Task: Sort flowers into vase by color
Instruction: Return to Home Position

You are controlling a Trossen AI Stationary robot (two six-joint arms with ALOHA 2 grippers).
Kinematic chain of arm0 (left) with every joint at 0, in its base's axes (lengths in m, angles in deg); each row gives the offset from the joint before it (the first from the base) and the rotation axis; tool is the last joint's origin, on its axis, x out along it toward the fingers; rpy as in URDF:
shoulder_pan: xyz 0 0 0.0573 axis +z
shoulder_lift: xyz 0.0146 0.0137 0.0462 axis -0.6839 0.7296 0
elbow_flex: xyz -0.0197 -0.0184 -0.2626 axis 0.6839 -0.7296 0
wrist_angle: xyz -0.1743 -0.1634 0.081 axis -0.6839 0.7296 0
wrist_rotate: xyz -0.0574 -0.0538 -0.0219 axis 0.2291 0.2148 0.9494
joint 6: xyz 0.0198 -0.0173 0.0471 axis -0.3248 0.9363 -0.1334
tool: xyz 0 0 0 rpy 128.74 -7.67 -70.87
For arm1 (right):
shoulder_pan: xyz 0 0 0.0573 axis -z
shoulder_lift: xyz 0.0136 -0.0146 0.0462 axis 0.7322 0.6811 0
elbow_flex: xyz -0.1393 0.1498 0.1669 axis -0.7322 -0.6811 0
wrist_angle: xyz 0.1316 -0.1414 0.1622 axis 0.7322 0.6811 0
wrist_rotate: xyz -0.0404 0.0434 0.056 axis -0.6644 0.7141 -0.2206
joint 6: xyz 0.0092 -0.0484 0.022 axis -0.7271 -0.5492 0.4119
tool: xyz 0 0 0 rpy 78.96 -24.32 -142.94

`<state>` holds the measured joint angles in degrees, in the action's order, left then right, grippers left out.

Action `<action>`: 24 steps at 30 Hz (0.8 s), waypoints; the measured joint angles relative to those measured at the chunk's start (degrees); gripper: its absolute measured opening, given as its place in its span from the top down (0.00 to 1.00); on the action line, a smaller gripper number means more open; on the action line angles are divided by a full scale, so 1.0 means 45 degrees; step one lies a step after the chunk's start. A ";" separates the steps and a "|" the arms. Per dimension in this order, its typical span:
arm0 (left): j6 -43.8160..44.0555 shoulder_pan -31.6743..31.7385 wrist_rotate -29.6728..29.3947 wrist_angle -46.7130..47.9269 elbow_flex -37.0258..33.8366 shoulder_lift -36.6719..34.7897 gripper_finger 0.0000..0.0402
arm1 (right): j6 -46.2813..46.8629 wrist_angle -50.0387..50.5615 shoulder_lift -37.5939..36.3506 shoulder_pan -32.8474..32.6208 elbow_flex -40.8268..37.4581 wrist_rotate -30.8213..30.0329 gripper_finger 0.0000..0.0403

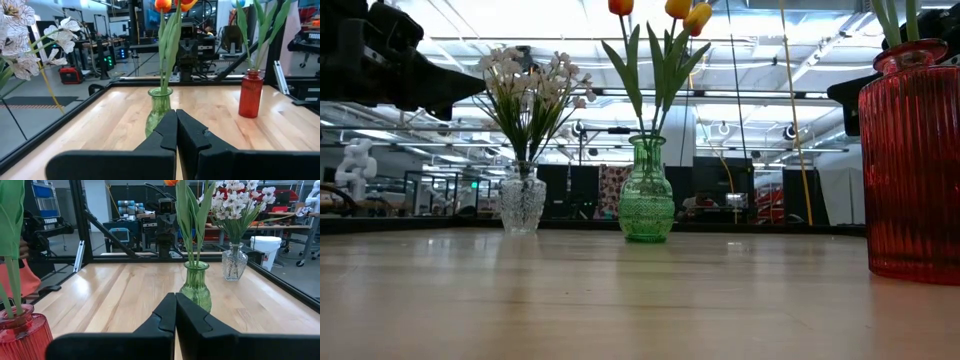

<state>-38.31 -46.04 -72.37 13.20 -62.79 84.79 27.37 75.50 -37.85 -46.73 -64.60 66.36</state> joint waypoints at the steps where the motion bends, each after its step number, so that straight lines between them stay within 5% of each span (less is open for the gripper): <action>1: 0.0049 0.0000 0.0000 -0.0036 -0.0005 0.0000 1.00 | 0.0000 0.0000 0.0000 0.0000 0.0000 0.0000 1.00; 24: 0.0065 0.0000 -0.0058 -0.0131 -0.0005 0.0000 1.00 | 0.0004 -0.0010 0.0000 -0.0004 -0.0005 -0.0001 1.00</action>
<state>-38.01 -46.04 -72.63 12.61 -62.81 84.79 27.39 75.46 -37.85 -46.75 -64.62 66.36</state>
